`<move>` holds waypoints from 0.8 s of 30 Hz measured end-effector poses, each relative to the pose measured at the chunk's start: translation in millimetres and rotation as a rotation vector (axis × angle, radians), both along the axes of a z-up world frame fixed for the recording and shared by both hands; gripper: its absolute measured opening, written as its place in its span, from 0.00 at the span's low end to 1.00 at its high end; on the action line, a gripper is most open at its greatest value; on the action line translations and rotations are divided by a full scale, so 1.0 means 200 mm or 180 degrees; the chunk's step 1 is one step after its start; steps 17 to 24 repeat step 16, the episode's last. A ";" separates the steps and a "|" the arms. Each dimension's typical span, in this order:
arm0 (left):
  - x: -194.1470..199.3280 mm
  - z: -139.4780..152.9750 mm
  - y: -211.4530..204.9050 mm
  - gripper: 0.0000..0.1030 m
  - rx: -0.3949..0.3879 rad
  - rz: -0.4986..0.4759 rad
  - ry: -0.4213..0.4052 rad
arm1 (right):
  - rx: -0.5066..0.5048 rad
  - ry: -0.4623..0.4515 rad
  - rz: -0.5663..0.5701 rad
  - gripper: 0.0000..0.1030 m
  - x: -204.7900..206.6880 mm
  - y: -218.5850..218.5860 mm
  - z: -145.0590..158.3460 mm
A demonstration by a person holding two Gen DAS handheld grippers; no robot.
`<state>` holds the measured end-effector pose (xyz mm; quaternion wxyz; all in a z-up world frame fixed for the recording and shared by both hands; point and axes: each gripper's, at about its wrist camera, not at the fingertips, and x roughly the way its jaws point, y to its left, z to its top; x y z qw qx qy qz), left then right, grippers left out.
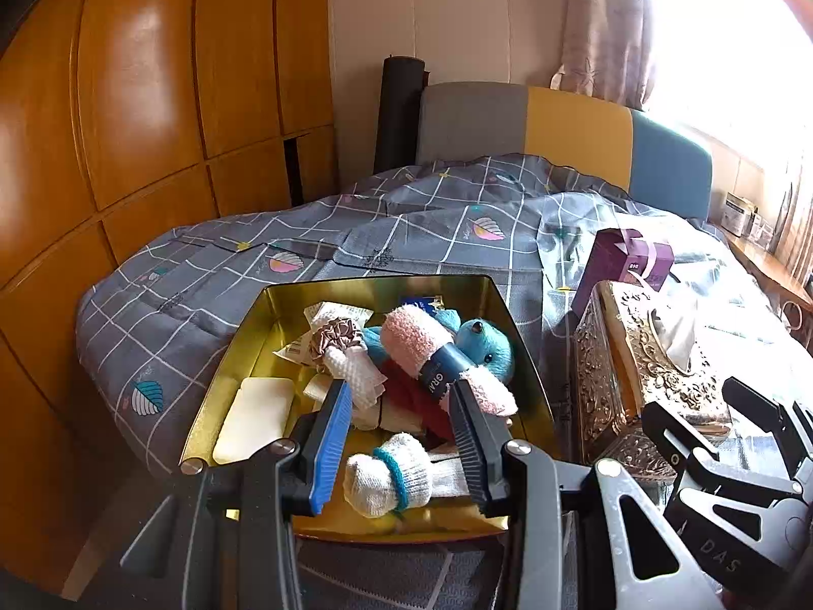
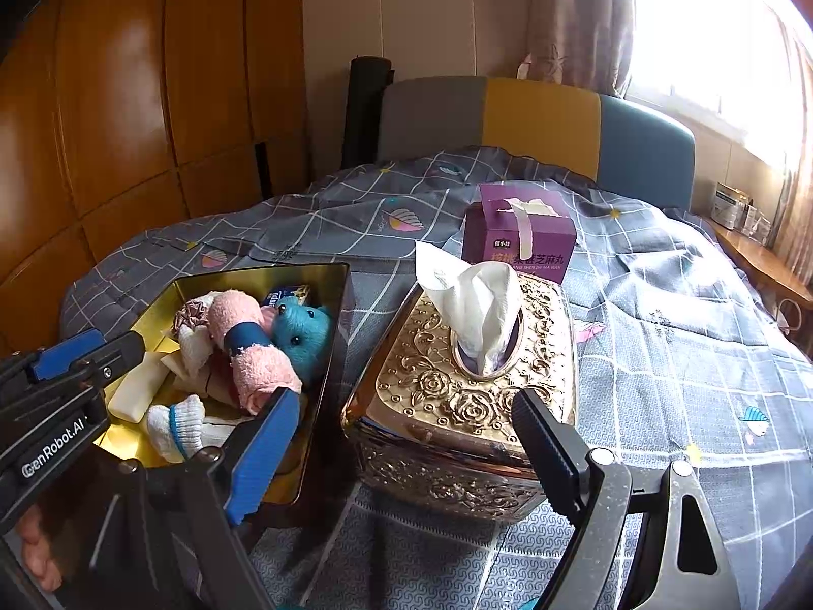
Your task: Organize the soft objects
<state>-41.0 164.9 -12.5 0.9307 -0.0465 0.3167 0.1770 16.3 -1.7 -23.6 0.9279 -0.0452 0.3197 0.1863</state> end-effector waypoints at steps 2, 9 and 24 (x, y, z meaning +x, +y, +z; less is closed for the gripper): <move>0.00 0.00 0.00 0.39 -0.0003 -0.0020 -0.0011 | -0.0007 -0.0003 0.0004 0.84 0.00 0.00 0.00; 0.01 -0.01 0.00 0.39 -0.0030 -0.0056 0.0002 | -0.0033 -0.0019 0.0015 0.86 0.00 0.00 0.00; 0.00 -0.02 0.04 0.39 -0.0106 -0.0032 -0.0018 | -0.0028 -0.0058 0.0005 0.86 -0.01 -0.01 0.00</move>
